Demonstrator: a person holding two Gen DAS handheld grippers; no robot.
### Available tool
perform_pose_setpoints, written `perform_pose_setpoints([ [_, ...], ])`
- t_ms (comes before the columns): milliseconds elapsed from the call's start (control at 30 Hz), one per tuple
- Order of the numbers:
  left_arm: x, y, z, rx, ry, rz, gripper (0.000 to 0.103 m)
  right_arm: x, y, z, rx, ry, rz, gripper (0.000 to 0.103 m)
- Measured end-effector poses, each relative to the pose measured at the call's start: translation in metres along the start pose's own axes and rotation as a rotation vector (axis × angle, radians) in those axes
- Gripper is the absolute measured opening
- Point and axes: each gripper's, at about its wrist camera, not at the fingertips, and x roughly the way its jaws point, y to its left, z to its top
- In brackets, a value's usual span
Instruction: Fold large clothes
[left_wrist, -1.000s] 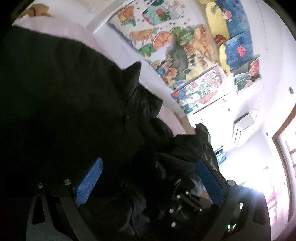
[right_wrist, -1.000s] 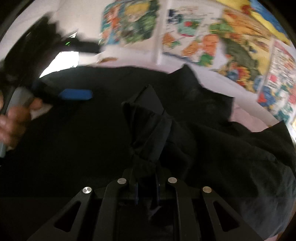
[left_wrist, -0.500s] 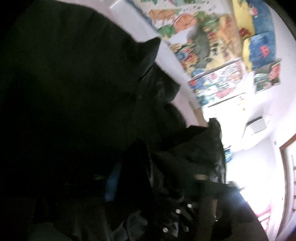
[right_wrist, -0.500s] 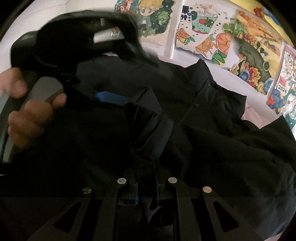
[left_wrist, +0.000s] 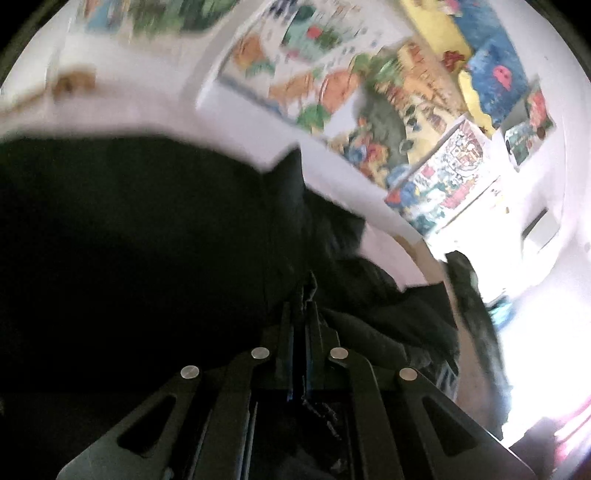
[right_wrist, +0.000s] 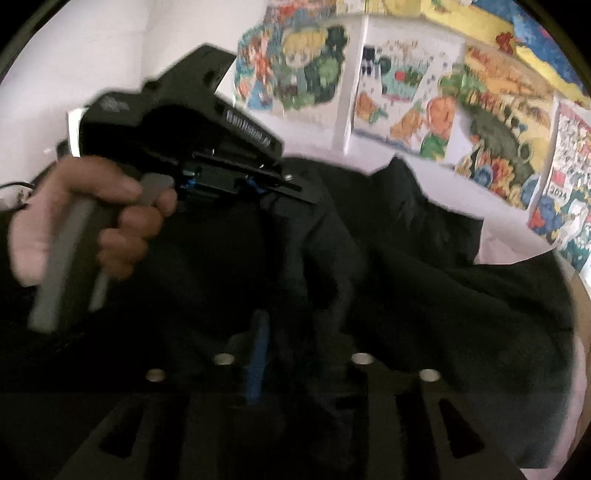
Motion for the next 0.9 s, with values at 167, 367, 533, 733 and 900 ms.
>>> perform_pose_setpoints([
  [167,-0.026,0.013,0.003,0.083,-0.103,0.120,0.002,-0.023,-0.032,0.008,0.001,-0.070,-0.091,0.071],
  [367,-0.018,0.020,-0.012,0.199,-0.118,0.306,0.002,-0.008,-0.109,-0.016,0.185,0.027,-0.248,0.072],
  [533,0.014,0.031,-0.022,0.286,-0.066,0.449,0.002,0.038,-0.163,-0.055,0.337,0.264,-0.285,0.071],
  [733,0.034,0.074,-0.030,0.204,0.018,0.484,0.003,0.066,-0.167,-0.076,0.356,0.402,-0.224,0.072],
  [900,0.040,0.081,-0.035,0.218,0.041,0.499,0.006,0.078,-0.164,-0.088,0.337,0.421,-0.243,0.076],
])
